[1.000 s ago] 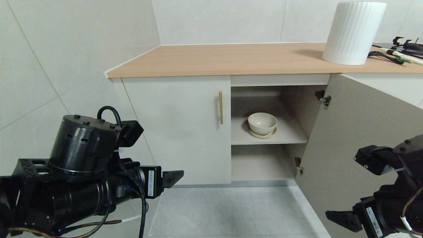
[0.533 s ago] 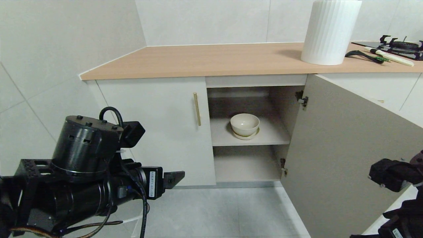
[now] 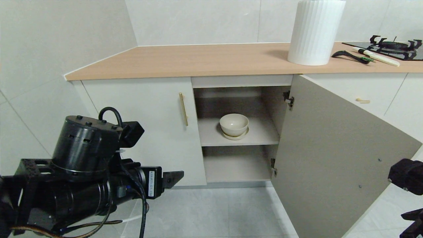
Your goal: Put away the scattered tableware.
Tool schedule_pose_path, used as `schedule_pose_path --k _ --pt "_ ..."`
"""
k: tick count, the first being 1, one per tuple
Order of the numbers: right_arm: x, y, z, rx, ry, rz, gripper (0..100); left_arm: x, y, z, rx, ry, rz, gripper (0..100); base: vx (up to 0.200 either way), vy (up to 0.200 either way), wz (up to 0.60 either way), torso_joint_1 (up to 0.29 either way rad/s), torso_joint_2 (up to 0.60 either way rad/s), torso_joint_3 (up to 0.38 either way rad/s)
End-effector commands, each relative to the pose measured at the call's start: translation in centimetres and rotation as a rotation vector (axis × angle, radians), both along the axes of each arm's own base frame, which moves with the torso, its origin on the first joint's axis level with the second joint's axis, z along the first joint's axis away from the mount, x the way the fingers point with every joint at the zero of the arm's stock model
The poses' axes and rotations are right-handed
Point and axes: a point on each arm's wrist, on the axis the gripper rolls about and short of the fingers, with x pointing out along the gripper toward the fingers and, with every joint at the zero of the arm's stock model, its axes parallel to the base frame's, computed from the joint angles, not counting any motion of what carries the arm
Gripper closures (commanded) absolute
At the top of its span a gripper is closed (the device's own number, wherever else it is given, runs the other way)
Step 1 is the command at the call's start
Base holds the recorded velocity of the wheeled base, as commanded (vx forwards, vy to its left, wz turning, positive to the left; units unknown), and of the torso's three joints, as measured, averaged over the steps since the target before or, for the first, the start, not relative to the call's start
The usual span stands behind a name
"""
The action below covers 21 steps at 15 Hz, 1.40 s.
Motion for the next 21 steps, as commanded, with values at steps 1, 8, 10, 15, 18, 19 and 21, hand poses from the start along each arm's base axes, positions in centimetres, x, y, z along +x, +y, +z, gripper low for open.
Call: schedule_pose_path --k 1,8,10,15,18,19,21 --pt "0.4 -0.5 0.2 -0.011 -0.013 -0.055 0 0.1 -0.1 -0.1 0.003 0.004 0.001 0 0.000 0.000 0.00 0.000 0.00 0.000" --pt "1.4 -3.9 1.1 -0.114 -0.013 -0.249 0 0.1 -0.1 -0.1 0.003 0.004 0.001 0 0.000 0.000 0.00 0.000 0.00 0.000" --pt "1.9 -4.8 1.7 -0.112 -0.038 -0.315 0 0.1 -0.1 -0.1 0.003 0.004 0.001 0 0.000 0.000 0.00 0.000 0.00 0.000" --pt "2.7 -7.3 3.2 -0.124 -0.088 -0.469 0 0.1 0.0 -0.1 0.000 0.002 0.001 0 0.000 0.000 0.00 0.000 0.00 0.000" --pt "4.8 -8.2 2.8 -0.119 -0.123 -0.531 0 0.1 0.0 -0.1 0.000 0.002 0.001 0 0.000 0.000 0.00 0.000 0.00 0.000" --pt "5.5 -8.5 2.6 -0.117 -0.124 -0.546 0 0.1 0.0 -0.1 0.000 0.002 0.001 0 0.000 0.000 0.00 0.000 0.00 0.000" --pt "7.2 -9.1 2.0 -0.096 -0.146 -0.591 0 0.1 0.0 -0.1 0.000 0.002 0.001 0 0.000 0.000 0.00 0.000 0.00 0.000"
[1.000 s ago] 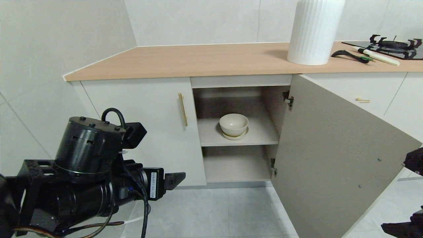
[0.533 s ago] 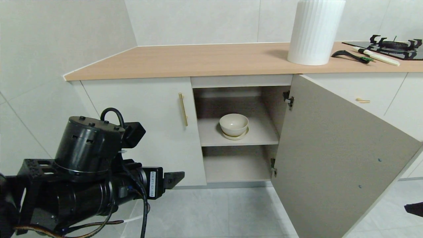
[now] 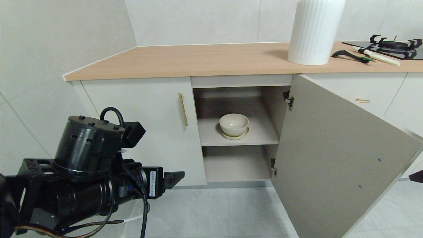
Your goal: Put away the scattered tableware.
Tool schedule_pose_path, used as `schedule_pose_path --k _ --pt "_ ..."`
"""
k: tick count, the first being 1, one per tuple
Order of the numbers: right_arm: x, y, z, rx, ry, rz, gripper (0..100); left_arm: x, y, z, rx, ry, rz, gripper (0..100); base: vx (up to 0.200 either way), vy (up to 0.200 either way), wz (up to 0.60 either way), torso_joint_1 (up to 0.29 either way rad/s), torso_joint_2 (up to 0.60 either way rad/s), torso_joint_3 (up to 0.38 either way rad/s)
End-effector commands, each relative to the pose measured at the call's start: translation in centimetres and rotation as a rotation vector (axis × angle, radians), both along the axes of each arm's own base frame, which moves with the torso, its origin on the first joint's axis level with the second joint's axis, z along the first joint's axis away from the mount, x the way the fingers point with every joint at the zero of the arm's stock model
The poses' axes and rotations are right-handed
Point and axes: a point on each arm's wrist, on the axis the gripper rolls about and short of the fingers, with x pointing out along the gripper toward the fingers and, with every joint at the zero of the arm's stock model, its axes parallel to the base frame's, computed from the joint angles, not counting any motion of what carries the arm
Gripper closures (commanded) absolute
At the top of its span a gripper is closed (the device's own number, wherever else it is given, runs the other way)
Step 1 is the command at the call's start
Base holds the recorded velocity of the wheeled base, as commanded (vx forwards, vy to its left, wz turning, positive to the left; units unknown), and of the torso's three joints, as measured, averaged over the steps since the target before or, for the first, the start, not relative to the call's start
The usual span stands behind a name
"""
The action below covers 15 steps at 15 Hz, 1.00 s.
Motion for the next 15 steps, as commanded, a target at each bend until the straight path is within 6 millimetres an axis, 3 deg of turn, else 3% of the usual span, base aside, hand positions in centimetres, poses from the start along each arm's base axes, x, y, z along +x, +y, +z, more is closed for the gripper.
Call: schedule_pose_path --k 1,4,11,15 --pt "2.1 -0.5 -1.2 0.030 0.018 -0.042 0 0.0 0.0 0.0 0.000 0.000 0.000 0 0.000 0.000 0.00 0.000 0.00 0.000" --pt "3.8 -0.6 -1.8 0.105 -0.017 -0.061 0 0.0 0.0 0.1 -0.002 -0.003 0.000 0 0.000 0.000 0.00 0.000 0.00 0.000" --pt "4.2 -0.3 -1.7 0.183 -0.056 -0.003 0 0.0 0.0 0.1 -0.001 -0.003 -0.001 0 0.000 0.000 0.00 0.000 0.00 0.000" --pt "4.1 1.9 -2.1 0.241 -0.048 0.070 0 0.0 0.0 0.1 -0.001 -0.003 -0.001 0 0.000 0.000 0.00 0.000 0.00 0.000"
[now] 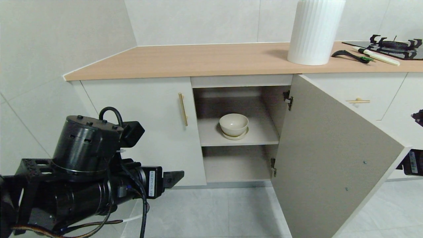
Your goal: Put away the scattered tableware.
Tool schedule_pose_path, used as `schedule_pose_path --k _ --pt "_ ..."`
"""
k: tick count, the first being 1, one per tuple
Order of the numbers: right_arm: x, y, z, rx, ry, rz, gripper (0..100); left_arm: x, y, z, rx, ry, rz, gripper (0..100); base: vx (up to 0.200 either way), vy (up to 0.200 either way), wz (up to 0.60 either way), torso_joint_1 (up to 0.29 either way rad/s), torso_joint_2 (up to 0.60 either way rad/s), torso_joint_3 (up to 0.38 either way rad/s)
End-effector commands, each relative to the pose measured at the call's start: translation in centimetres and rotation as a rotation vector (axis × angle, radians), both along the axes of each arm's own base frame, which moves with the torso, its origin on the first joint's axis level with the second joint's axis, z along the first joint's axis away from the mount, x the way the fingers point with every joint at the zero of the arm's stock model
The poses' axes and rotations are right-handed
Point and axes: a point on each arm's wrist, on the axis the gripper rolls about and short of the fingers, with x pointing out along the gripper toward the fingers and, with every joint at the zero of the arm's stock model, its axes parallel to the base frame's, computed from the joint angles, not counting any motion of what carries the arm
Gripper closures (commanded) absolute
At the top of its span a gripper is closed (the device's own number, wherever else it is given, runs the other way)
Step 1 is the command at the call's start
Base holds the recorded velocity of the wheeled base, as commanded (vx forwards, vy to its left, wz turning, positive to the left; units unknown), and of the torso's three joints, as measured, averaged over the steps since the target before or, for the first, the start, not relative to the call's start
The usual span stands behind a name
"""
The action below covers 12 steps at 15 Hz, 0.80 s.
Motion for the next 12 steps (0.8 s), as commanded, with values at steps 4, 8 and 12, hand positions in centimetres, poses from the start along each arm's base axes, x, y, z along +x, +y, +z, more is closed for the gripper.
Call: schedule_pose_path --k 4,8,12 --pt "-0.4 4.6 -0.9 0.083 0.022 0.133 0 0.0 0.0 0.1 -0.004 -0.003 0.001 0 0.000 0.000 0.00 0.000 0.00 0.000" --pt "-0.8 7.6 -2.4 0.118 0.023 0.235 0 0.0 0.0 0.1 -0.003 -0.005 0.002 0 0.000 0.000 0.00 0.000 0.00 0.000" --pt "0.6 10.4 -4.7 0.196 -0.028 0.268 0 -0.1 0.0 0.2 -0.003 -0.006 0.002 0 0.000 0.000 0.00 0.000 0.00 0.000"
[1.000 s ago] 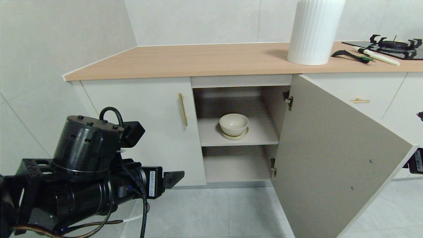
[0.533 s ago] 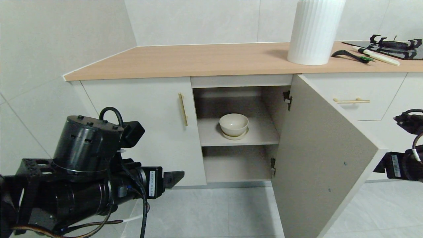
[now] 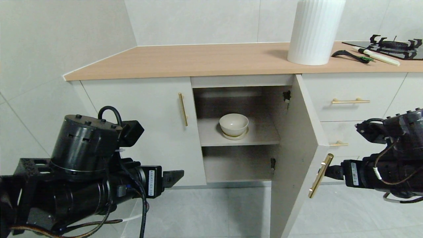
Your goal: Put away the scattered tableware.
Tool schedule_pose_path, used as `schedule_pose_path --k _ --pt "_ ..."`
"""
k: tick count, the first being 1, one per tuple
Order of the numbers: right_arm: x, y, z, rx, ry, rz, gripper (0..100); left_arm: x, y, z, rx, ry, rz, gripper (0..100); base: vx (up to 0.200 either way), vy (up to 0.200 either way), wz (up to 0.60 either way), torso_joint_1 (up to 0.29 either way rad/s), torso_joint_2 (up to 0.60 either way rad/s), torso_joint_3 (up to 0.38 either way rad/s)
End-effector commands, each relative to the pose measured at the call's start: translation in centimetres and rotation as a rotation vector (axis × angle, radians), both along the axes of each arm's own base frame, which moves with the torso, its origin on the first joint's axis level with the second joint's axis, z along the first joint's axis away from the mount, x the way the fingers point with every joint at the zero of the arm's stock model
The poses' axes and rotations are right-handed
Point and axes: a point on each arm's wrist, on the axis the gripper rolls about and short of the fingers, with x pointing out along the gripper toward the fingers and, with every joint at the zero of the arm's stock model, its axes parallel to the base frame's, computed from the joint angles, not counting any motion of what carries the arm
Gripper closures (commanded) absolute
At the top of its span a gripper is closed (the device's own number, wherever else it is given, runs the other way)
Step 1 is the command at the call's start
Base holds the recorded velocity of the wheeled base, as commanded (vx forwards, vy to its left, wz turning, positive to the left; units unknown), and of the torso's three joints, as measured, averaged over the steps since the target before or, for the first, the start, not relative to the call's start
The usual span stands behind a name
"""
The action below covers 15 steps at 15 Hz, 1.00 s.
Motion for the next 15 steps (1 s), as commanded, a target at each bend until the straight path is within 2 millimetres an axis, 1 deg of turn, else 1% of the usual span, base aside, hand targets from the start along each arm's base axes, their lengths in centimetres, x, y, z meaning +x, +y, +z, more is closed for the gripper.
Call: schedule_pose_path --k 1,5,9,12,15 --pt "0.6 1.5 -2.0 0.012 0.036 0.026 0 0.0 0.0 0.0 0.000 0.001 0.001 0 0.000 0.000 0.00 0.000 0.00 0.000" --pt "1.3 3.5 -3.9 0.053 -0.017 0.073 0 -0.2 0.1 0.3 -0.008 -0.010 0.000 0 0.000 0.000 0.00 0.000 0.00 0.000" --pt "2.5 4.5 -4.6 0.058 -0.044 0.098 0 -0.2 0.1 0.3 -0.008 -0.014 0.002 0 0.000 0.000 0.00 0.000 0.00 0.000" --pt "4.0 5.1 -4.5 -0.007 -0.084 0.163 0 -0.3 0.2 0.6 -0.014 -0.021 0.004 0 0.000 0.000 0.00 0.000 0.00 0.000" --pt "6.7 6.6 -2.9 -0.027 -0.162 0.209 0 -0.4 0.3 0.9 -0.021 -0.033 0.007 0 0.000 0.000 0.00 0.000 0.00 0.000"
